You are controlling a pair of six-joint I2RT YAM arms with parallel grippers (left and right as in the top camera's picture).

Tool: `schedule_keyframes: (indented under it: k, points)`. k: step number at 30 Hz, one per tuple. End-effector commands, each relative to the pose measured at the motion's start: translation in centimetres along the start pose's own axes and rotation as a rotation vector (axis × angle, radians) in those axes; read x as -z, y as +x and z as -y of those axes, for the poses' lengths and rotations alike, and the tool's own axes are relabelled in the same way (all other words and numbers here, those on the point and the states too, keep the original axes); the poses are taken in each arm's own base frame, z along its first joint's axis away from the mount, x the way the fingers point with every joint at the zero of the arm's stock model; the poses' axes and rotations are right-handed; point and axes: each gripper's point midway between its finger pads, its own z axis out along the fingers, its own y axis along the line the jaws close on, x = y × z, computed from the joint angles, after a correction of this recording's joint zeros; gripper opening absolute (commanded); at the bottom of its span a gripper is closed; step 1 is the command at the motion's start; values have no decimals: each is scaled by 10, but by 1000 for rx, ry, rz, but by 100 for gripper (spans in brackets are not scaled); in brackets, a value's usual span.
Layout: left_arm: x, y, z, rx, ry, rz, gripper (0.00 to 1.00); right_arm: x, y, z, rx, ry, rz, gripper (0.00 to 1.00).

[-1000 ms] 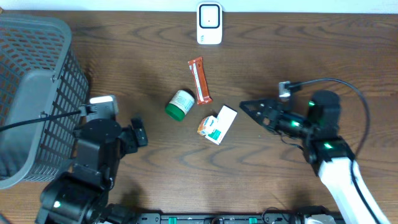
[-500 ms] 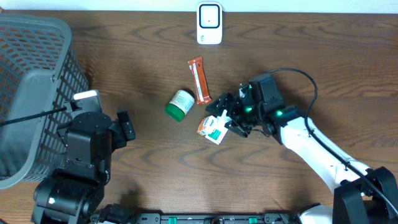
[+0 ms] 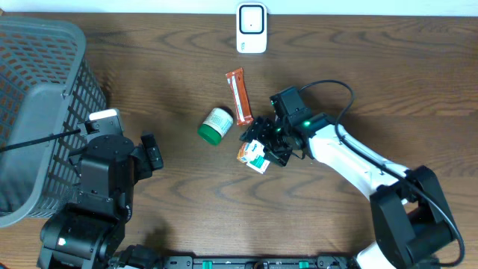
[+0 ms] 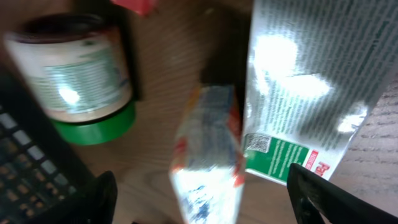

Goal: Scan the item barcode
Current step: 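Retract the left gripper and reach the right gripper toward the items, then grasp the red-white snack packet with the right gripper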

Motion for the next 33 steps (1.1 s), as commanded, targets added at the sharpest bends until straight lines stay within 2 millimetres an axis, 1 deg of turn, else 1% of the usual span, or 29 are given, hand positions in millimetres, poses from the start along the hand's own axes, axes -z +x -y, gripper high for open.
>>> schedule_keyframes:
  k: [1, 5, 6, 17, 20, 22, 25, 27, 29, 30, 33]
  points:
    - [3, -3, -1, -5, 5, 9, 98, 0, 2, -7, 0, -7, 0, 81]
    - [3, -2, -1, -7, 3, 3, 98, -1, 5, -7, 4, -5, -3, 70]
    - [3, -1, -1, -8, 3, 1, 98, -1, 5, -7, 4, -3, -4, 69]
    - [3, 0, -1, -10, 4, -4, 98, -3, 9, -9, 6, -2, -7, 68]
    - [3, 0, -1, -10, 4, -4, 98, -4, 10, -10, 5, -6, -6, 60]
    - [3, 0, -1, -10, 4, -5, 98, -4, 9, -9, 5, 0, 3, 59]
    - [3, 1, -2, -12, 3, -9, 98, -6, 8, -6, 1, 12, 4, 55]
    - [3, 1, -2, -13, 2, -10, 98, -10, 8, -3, -3, 24, -1, 54]
    - [3, 2, -2, -13, 2, -10, 98, -17, 9, 3, -12, 42, -19, 56]
    - [3, 2, -2, -13, 3, -11, 98, -24, 11, 7, -19, 50, -45, 56]
    - [3, 2, -2, -13, 3, -11, 98, -35, 14, 6, -2, 33, -90, 53]
